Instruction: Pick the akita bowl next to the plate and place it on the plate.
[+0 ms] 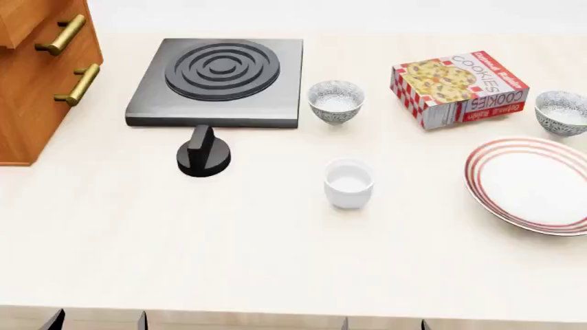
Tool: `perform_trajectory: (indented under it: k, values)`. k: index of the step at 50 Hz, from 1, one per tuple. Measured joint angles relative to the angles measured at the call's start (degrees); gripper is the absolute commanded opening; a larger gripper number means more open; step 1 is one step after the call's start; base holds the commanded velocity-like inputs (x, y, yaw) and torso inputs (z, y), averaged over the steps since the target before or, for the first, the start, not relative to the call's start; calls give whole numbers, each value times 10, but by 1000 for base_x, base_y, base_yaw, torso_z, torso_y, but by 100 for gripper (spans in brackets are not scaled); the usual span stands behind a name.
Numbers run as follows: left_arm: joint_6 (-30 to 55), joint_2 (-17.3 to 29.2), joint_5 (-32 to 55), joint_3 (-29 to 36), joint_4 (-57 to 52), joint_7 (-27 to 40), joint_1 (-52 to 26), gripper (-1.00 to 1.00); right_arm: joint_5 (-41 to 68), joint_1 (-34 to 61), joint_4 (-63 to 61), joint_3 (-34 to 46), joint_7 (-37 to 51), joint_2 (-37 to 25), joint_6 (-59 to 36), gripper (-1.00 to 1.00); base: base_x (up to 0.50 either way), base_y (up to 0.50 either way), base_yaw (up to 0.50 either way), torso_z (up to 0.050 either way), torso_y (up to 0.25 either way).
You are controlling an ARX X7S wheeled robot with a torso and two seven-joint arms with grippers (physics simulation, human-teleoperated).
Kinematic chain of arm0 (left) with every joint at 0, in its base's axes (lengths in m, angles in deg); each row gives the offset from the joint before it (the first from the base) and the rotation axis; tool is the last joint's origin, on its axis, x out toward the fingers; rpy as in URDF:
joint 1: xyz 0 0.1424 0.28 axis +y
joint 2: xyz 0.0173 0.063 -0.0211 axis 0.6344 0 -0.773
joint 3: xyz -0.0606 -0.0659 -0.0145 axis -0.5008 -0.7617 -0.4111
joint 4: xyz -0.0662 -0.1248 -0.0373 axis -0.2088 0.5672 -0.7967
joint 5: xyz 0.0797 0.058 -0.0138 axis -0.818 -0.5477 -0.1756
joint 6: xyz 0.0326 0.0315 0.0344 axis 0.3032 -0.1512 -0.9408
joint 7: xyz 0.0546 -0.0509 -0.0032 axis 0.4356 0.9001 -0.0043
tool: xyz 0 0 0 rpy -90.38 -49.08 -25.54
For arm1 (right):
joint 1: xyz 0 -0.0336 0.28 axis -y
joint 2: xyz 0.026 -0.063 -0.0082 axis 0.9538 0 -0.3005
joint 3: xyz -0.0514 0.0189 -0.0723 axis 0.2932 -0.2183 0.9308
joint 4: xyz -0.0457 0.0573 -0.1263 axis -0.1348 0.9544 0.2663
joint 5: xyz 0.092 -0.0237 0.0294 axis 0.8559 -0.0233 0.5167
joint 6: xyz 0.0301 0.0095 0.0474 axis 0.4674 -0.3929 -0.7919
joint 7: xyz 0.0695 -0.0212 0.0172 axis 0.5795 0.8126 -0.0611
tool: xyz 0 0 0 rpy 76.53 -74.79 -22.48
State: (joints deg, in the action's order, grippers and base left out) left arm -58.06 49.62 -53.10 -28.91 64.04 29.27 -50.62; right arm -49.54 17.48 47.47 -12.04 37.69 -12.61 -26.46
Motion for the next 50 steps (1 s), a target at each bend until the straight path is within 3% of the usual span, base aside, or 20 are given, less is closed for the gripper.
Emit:
perform_trajectory:
  k: [26,38,50]
  values:
    - [29,27,40,40,-42,41,4,100,53,10,16,21,13,-32,1,100,0,0,0,0,0]
    - [145,52,181,-19,-122,41,-14,100,125,2,-70,16,14,-46,-67,100,0,0,0,0,0]
    - [177,71,263,-84,-111,43,-40,100,217,35,-206,3,39,-68,-195,100,0,0,0,0,0]
